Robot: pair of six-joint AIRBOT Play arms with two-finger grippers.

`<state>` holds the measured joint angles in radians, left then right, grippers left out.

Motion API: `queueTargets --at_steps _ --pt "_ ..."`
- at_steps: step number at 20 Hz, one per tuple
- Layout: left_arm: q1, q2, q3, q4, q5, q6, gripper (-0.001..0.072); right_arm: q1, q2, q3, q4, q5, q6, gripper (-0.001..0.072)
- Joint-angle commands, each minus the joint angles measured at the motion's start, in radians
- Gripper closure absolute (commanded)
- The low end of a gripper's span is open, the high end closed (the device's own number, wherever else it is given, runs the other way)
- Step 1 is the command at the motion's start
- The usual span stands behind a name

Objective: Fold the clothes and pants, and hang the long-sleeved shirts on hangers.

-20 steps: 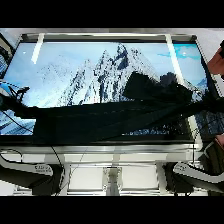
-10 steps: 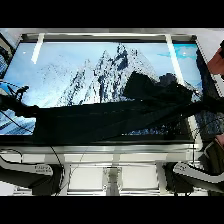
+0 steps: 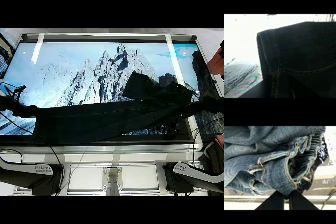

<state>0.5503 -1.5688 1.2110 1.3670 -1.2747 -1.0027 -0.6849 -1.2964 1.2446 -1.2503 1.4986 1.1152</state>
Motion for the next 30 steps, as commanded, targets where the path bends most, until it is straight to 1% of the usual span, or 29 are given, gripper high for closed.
queueTargets --at_steps 1,6,9,10,11,12,16,18,20,23,25,26,27,30 --pt "0.001 0.000 0.001 0.001 0.035 0.002 0.0472 0.000 0.000 0.001 0.001 0.004 0.011 0.0685" --pt "-0.002 -0.031 0.000 -0.016 0.036 0.001 0.0472 0.000 0.000 0.001 0.001 0.005 0.011 0.0685" --pt "-0.003 -0.074 0.000 -0.074 0.022 0.001 0.0473 0.000 0.000 0.001 0.001 0.006 0.011 0.0685" --pt "-0.004 -0.084 0.000 -0.087 0.021 0.001 0.0493 0.000 0.000 0.001 0.001 0.006 0.011 0.0685" --pt "-0.006 -0.087 0.000 -0.086 0.014 0.002 0.0605 0.000 0.000 0.001 0.001 0.006 0.011 0.0685" --pt "-0.006 -0.085 0.000 -0.089 0.008 0.010 0.0682 0.000 0.000 0.001 0.001 0.005 0.011 0.0685" --pt "0.007 -0.051 0.002 -0.090 -0.021 0.015 0.0686 0.000 0.000 0.001 0.001 0.024 0.008 0.0686" --pt "0.042 -0.009 0.022 -0.108 -0.016 -0.040 0.0686 0.000 0.000 0.012 -0.010 0.085 -0.036 0.0685" --pt "0.115 0.031 0.080 -0.210 -0.016 -0.097 0.0686 -0.008 0.003 0.042 -0.057 0.085 -0.029 0.0685" --pt "0.255 0.084 0.144 -0.494 -0.006 -0.109 0.0686 -0.022 0.004 0.061 -0.072 0.063 -0.019 0.0685" --pt "0.328 0.104 0.145 -0.651 0.006 -0.109 0.0686 -0.022 0.000 0.060 -0.106 0.055 -0.008 0.0685" --pt "0.353 0.105 0.145 -0.703 0.005 -0.111 0.0686 -0.022 0.000 0.056 -0.110 0.050 -0.008 0.0685" --pt "0.370 0.105 0.145 -0.730 0.007 -0.133 0.0686 -0.022 0.000 0.051 -0.111 0.046 -0.009 0.0686" --pt "0.380 0.104 0.145 -0.775 0.071 -0.230 0.0686 -0.022 0.000 0.040 -0.118 0.043 -0.040 0.0686"
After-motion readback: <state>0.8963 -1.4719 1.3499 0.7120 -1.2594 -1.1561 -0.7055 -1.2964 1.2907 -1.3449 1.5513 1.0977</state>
